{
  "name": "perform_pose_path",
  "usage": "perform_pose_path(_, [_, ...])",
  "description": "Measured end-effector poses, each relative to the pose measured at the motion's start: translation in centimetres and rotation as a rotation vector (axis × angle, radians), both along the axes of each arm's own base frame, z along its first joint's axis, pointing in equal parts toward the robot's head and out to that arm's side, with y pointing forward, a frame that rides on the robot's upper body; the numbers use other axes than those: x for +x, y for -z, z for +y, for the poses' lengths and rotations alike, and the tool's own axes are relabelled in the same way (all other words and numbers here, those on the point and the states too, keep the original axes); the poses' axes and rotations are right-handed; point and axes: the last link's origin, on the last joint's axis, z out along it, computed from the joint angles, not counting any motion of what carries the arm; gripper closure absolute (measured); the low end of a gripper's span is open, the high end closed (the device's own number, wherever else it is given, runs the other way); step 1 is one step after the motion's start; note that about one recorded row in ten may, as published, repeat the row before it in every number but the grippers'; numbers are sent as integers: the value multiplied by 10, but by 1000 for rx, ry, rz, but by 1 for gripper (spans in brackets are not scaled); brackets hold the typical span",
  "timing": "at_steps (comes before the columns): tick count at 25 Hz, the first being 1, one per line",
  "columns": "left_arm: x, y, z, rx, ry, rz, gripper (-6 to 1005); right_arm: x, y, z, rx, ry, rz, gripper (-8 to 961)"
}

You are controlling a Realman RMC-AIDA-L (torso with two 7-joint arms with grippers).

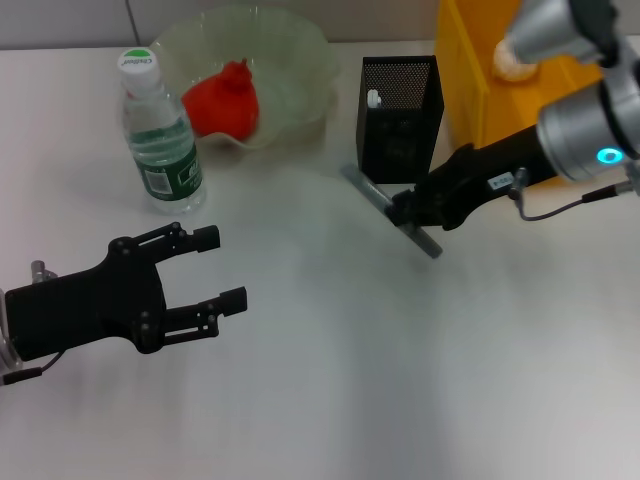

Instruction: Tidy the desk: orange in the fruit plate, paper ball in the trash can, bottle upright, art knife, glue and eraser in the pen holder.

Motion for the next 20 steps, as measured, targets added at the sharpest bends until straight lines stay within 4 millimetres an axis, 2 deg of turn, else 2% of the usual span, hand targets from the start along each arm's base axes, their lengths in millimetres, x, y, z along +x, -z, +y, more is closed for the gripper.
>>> perform_pose_path(10, [1, -1, -1, 6, 7, -11, 184, 37, -14, -13, 170, -116, 335, 832])
perform_pose_path(16, [2, -1, -1, 12, 6, -17, 184, 45, -14, -15, 273, -151, 443, 833])
perform_pose_path(20, [2, -1, -2, 15, 6, -26, 184, 48, -13, -16, 421, -192, 538, 833])
